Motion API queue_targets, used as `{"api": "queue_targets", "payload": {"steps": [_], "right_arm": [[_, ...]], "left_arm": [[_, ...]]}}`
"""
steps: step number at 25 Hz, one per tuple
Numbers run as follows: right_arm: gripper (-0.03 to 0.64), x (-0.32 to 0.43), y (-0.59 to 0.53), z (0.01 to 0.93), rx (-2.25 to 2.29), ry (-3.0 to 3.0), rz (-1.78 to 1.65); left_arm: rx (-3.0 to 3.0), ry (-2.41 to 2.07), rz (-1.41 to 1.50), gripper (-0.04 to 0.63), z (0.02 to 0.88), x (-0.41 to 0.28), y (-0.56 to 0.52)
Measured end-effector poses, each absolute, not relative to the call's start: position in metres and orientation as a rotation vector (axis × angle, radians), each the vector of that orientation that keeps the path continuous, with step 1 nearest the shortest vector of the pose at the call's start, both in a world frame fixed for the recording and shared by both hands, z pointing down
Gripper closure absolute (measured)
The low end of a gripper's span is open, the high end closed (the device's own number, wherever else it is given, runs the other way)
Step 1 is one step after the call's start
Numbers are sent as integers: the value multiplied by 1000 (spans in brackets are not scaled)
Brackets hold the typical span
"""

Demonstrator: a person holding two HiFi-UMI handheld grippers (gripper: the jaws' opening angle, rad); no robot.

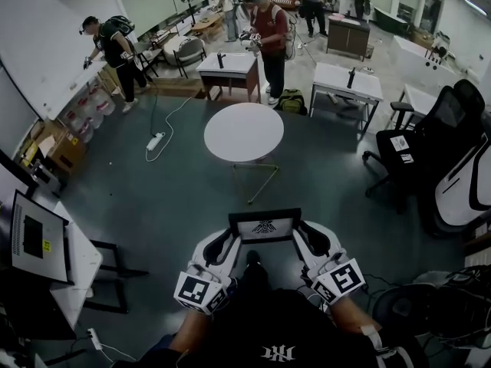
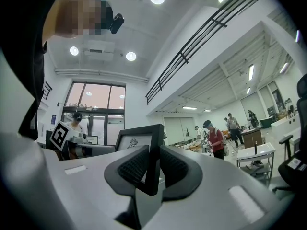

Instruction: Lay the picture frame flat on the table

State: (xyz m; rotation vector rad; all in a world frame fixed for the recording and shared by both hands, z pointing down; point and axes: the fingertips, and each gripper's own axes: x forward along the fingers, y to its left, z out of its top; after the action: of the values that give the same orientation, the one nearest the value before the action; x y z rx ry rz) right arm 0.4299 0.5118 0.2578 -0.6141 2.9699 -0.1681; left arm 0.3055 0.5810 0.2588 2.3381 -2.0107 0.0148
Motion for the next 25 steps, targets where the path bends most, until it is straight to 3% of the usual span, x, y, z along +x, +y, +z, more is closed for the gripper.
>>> {"api": "queue_targets", "payload": {"steps": [25], "right_arm": [[561,303,339,251,-722,2986,-156]], "left_arm": [[2391,-1926,-31,514,253,175,399]]}}
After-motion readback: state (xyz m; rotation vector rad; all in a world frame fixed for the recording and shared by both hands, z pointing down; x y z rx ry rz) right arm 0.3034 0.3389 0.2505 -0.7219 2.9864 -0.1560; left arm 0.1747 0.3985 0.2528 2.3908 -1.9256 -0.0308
